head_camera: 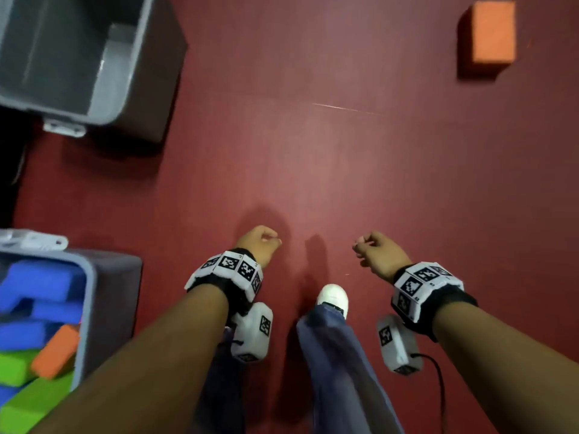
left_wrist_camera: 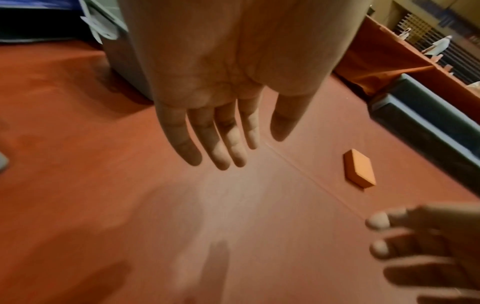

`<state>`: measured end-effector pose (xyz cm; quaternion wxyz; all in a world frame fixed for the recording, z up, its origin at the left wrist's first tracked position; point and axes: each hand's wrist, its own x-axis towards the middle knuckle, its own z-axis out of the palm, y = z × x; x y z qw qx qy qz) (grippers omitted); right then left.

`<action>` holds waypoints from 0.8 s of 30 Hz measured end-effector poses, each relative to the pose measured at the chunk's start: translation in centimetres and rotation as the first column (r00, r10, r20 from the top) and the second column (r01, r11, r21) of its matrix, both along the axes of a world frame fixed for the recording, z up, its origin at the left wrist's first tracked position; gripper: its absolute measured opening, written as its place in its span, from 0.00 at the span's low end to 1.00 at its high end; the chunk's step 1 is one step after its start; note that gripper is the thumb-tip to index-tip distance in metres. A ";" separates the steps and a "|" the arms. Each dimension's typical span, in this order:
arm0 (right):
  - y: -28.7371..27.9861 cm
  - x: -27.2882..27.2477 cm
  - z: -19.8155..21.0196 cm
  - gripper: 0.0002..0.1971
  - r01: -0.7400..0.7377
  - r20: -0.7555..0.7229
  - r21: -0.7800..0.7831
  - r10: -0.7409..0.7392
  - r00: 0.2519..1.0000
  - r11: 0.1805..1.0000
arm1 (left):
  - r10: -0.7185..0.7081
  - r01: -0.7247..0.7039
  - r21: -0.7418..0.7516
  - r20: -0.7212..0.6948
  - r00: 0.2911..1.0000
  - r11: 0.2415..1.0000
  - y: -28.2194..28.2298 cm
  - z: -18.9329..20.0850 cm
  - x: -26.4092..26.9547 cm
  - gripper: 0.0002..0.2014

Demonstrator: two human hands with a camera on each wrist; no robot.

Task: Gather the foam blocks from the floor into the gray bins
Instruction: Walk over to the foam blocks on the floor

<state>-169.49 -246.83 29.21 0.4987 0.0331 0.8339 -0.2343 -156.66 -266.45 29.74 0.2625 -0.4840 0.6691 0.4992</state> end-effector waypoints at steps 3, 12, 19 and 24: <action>7.4 -4.1 0.2 0.04 0.183 -0.029 0.022 -0.183 0.983 0.983 | -0.041 0.043 0.043 -0.044 0.998 0.998 4.1 -0.1 -7.2 0.04; 22.0 -6.8 1.5 0.08 0.679 0.018 -0.025 -0.678 0.734 0.734 | -0.393 0.400 0.121 -0.080 0.916 0.908 19.5 -0.2 -21.7 0.09; 27.0 -7.0 2.2 0.09 0.781 0.019 0.065 -0.783 0.622 0.621 | -0.530 0.532 0.222 -0.075 0.845 0.817 25.6 -0.4 -26.7 0.12; 25.5 -14.3 2.9 0.04 0.774 0.010 0.080 -0.777 0.629 0.628 | -0.498 0.496 0.231 -0.055 0.866 0.837 22.9 -1.1 -33.4 0.11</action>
